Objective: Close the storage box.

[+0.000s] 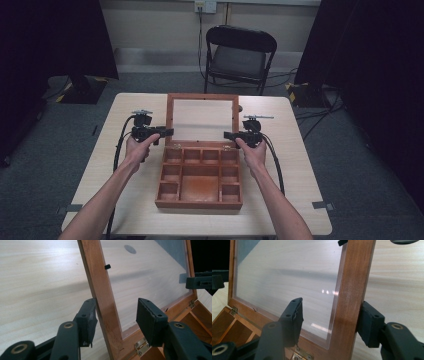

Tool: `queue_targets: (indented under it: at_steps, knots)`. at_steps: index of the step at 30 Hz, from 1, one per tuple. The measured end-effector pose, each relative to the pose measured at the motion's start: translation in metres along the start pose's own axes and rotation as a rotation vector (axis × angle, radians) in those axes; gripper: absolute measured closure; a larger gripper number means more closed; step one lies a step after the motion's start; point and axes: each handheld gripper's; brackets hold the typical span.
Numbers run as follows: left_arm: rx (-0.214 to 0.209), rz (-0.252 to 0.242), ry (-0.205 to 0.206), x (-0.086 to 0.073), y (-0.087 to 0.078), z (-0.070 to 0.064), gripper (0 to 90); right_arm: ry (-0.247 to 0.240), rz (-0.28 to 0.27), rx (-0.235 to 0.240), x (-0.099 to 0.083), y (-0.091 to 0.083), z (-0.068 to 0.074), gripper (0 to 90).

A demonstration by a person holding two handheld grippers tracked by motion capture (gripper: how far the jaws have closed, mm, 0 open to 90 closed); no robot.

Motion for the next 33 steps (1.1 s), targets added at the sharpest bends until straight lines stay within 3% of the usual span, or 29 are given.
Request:
queue_targets:
  at_steps: [3,10,24,29,33]
  knots:
    - [-0.012,-0.025,-0.012,0.002,-0.004,0.001,51.3,-0.006,-0.002,0.005,0.001,-0.003,0.001,46.3]
    - [-0.009,-0.031,-0.003,0.004,-0.005,-0.002,51.5,0.0,-0.018,0.013,0.001,-0.008,0.0,49.0]
    - [-0.043,-0.051,-0.031,0.004,-0.002,0.0,48.5,0.029,-0.068,0.088,0.001,-0.02,-0.007,59.0]
    - [-0.045,-0.053,-0.036,0.003,-0.002,0.001,48.4,0.017,-0.075,0.099,0.002,-0.021,-0.006,59.5]
    - [-0.071,-0.072,-0.046,0.001,-0.004,0.002,48.6,0.005,-0.066,0.099,0.0,-0.023,-0.006,59.7]
Point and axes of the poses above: each handheld gripper's, and its own axes: y roughly forward along the jaws, x roughly out of its top, z roughly to its left, and after that the axes turned 15 degrees about x, right-handed
